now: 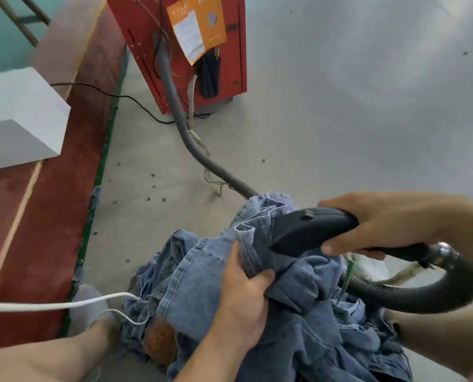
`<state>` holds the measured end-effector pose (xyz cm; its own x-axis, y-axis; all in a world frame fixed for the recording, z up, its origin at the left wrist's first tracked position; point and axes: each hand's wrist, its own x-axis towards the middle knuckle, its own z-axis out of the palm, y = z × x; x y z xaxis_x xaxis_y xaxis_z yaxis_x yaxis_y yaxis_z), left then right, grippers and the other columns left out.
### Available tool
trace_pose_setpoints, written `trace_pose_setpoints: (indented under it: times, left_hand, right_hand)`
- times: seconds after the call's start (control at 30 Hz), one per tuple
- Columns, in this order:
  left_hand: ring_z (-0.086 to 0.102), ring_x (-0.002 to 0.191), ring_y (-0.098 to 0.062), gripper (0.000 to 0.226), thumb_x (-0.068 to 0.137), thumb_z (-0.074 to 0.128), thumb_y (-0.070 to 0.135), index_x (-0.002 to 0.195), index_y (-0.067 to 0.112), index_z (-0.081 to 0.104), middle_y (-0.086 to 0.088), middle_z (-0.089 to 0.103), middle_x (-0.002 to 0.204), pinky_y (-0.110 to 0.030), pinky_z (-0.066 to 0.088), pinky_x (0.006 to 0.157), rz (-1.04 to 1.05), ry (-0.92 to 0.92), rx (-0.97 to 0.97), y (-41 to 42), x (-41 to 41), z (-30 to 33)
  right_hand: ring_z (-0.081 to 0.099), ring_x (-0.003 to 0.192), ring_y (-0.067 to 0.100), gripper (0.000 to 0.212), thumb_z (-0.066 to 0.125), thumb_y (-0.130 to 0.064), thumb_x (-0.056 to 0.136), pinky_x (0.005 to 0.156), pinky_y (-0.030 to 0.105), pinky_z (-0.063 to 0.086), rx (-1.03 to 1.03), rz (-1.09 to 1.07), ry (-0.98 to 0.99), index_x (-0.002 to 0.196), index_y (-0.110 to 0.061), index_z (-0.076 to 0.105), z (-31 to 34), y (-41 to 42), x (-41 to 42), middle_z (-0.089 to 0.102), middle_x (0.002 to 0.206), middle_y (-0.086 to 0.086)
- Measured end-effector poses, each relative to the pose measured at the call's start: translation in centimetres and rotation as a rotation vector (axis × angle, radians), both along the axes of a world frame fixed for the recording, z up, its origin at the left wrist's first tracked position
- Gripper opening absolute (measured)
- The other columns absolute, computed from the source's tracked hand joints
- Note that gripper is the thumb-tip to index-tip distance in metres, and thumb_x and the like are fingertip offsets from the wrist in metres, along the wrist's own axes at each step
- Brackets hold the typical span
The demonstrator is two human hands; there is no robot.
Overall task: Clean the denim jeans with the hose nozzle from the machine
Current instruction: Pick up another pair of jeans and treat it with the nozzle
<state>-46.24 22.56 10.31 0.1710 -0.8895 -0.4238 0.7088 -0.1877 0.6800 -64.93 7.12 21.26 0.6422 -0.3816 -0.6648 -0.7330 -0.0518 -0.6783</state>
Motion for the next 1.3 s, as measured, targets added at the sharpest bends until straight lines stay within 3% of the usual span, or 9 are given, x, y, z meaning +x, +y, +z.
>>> trace_pose_setpoints:
  times: [0.17, 0.27, 0.37, 0.57, 0.8, 0.93, 1.03, 1.13, 1.3]
  left_hand:
    - [0.068, 0.117, -0.038, 0.06, 0.077, 0.041, -0.028, 0.121, 0.001, 0.07, -0.027, 0.069, 0.123, -0.041, 0.06, 0.089, -0.054, 0.078, 0.005, -0.2, 0.6, 0.3]
    - [0.058, 0.131, -0.04, 0.048, 0.088, 0.062, 0.015, 0.134, 0.001, 0.065, -0.027, 0.06, 0.14, -0.049, 0.052, 0.103, -0.146, 0.364, -0.075, -0.5, 1.5, 1.4]
    - [0.053, 0.138, -0.038, 0.08, 0.094, 0.057, 0.067, 0.142, 0.003, 0.059, -0.024, 0.057, 0.145, -0.052, 0.041, 0.115, -0.227, 0.344, 0.065, -1.5, 1.9, 2.3]
    - [0.069, 0.093, -0.033, 0.018, 0.08, 0.08, 0.002, 0.094, 0.009, 0.072, -0.022, 0.071, 0.101, -0.042, 0.059, 0.089, -0.27, -0.001, 0.033, -0.6, -0.7, 1.4]
    - [0.065, 0.124, -0.029, 0.057, 0.093, 0.067, 0.054, 0.131, 0.012, 0.069, -0.016, 0.069, 0.132, -0.04, 0.052, 0.105, -0.428, 0.115, 0.083, -1.6, -1.0, 2.7]
    - [0.074, 0.103, -0.03, 0.018, 0.099, 0.063, 0.016, 0.109, 0.011, 0.077, -0.016, 0.077, 0.109, -0.037, 0.061, 0.084, -0.352, -0.131, 0.183, -3.3, -0.8, 1.9]
    - [0.072, 0.107, -0.034, 0.027, 0.098, 0.054, 0.01, 0.113, 0.002, 0.076, -0.023, 0.074, 0.116, -0.043, 0.06, 0.092, -0.244, 0.024, 0.227, -3.9, 0.4, 1.4]
    - [0.069, 0.113, -0.034, 0.029, 0.097, 0.06, 0.018, 0.115, -0.002, 0.073, -0.019, 0.07, 0.123, -0.045, 0.056, 0.101, -0.111, 0.11, 0.249, -4.5, 1.8, 1.1]
    - [0.077, 0.096, -0.025, 0.022, 0.101, 0.062, 0.02, 0.1, 0.009, 0.081, -0.016, 0.078, 0.108, -0.032, 0.062, 0.074, 0.013, 0.005, 0.2, -4.9, 1.4, 1.3]
  right_hand:
    - [0.055, 0.05, 0.019, 0.011, 0.078, -0.03, 0.091, 0.049, 0.031, 0.05, -0.213, -0.386, -0.051, 0.095, -0.029, 0.068, -1.2, -0.5, 0.9, 0.063, 0.062, 0.002]
    - [0.054, 0.052, 0.024, 0.011, 0.081, -0.035, 0.089, 0.049, 0.032, 0.048, -0.162, -0.474, -0.101, 0.091, -0.035, 0.07, 0.2, -1.5, -0.6, 0.058, 0.063, 0.005]
    - [0.054, 0.053, 0.026, 0.026, 0.083, -0.048, 0.078, 0.051, 0.033, 0.047, -0.127, -0.488, -0.134, 0.097, -0.035, 0.071, 1.2, -1.1, -1.4, 0.057, 0.064, 0.006]
    - [0.068, 0.049, 0.018, 0.049, 0.09, -0.054, 0.069, 0.046, 0.027, 0.053, -0.32, -0.591, -0.061, 0.095, -0.02, 0.066, -1.4, 2.4, 1.8, 0.072, 0.061, 0.006]
    - [0.066, 0.048, 0.009, 0.029, 0.085, -0.017, 0.078, 0.042, 0.018, 0.047, -0.354, -0.666, -0.026, 0.099, -0.022, 0.066, -3.5, 2.9, 3.1, 0.072, 0.064, 0.0]
    - [0.068, 0.054, 0.026, 0.027, 0.078, -0.014, 0.076, 0.049, 0.033, 0.055, -0.257, -0.689, -0.113, 0.1, -0.022, 0.067, -3.1, 2.5, 2.5, 0.071, 0.068, 0.01]
    - [0.063, 0.051, 0.019, 0.025, 0.075, -0.01, 0.082, 0.051, 0.031, 0.052, -0.293, -0.71, -0.108, 0.103, -0.018, 0.064, -3.0, 1.8, 1.6, 0.067, 0.058, 0.003]
    - [0.064, 0.052, 0.016, 0.029, 0.078, -0.013, 0.087, 0.054, 0.03, 0.053, -0.323, -0.723, -0.073, 0.108, -0.021, 0.059, -2.9, 0.9, 0.5, 0.072, 0.063, 0.0]
    - [0.064, 0.052, 0.022, 0.054, 0.083, -0.059, 0.076, 0.049, 0.027, 0.053, -0.37, -0.705, -0.272, 0.112, -0.034, 0.052, 0.2, 0.7, -0.6, 0.078, 0.086, 0.007]
